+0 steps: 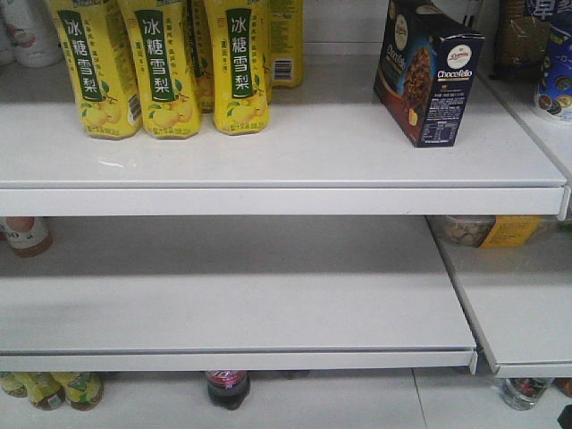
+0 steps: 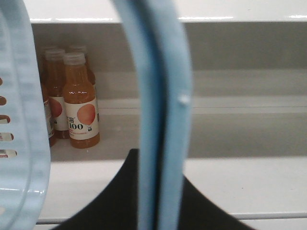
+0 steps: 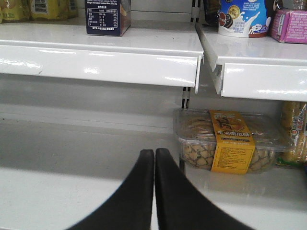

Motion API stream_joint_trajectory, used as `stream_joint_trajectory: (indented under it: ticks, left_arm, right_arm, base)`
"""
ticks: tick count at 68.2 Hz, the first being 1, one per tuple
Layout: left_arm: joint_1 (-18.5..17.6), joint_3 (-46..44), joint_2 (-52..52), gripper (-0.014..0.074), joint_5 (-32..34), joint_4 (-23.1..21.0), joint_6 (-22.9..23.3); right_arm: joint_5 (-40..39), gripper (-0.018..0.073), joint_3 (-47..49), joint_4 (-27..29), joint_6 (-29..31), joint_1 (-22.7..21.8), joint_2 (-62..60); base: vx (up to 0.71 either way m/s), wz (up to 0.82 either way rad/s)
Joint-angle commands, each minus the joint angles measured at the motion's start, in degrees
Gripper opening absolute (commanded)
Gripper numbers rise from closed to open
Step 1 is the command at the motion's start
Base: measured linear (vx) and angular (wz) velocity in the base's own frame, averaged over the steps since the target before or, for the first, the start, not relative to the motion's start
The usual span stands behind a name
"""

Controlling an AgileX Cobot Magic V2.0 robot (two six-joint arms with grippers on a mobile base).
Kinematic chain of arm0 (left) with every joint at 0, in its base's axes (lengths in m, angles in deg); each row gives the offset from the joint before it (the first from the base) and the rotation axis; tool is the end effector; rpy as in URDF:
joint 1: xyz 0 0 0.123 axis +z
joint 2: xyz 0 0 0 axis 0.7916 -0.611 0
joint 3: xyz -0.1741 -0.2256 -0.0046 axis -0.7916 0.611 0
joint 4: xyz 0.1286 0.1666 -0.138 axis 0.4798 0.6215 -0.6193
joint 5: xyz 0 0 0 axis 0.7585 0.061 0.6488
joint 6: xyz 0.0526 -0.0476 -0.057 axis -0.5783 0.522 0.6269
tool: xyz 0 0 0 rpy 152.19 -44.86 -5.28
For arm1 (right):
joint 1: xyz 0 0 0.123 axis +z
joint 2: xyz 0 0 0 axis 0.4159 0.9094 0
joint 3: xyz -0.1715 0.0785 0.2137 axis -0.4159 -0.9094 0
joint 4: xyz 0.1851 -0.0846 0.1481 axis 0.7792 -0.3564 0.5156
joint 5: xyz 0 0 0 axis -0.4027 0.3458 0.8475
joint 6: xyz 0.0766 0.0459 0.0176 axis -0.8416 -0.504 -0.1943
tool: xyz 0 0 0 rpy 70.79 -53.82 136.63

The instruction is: Left arm holds basket, right arm returns cookies

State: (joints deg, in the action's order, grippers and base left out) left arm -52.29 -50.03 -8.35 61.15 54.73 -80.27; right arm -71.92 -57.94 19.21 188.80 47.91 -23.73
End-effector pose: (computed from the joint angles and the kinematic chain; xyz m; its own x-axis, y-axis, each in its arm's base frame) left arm 0.0569 -0.0002 0.1879 -0.0954 -0.0389 -0.9947 -0.0017 0.9992 -0.0389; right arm 0.0833 0.0075 0.2409 -0.0993 -0.0783 -0.9920 -0.1187 0.9907 -0.0663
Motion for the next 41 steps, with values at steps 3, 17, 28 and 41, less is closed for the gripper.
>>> stream_joint_trajectory:
  ticks: [3, 17, 28, 41]
  left_arm:
    - [-0.6, 0.7, 1.3, -0.0006, 5.4, 1.0, 0.1]
    - [-1.3, 0.7, 1.3, -0.0006, 5.6, 1.0, 0.1]
    - [-1.3, 0.5, 1.3, -0.0006, 5.5, 1.0, 0.0]
    - [-1.3, 0.5, 1.2, -0.0006, 5.7, 1.0, 0.0]
  right_arm:
    - [1.4, -0.0008, 1.6, 1.2, 0.2, -0.3, 0.4]
    - [1.4, -0.0008, 1.6, 1.2, 0.2, -0.3, 0.4]
    - [1.4, -0.0008, 1.6, 1.2, 0.2, -0.3, 0.4]
    - [1.4, -0.0008, 1.6, 1.2, 0.2, -0.3, 0.4]
  base:
    - [0.00, 0.00]
    - [0.00, 0.00]
    - [0.00, 0.00]
    - [0.00, 0.00]
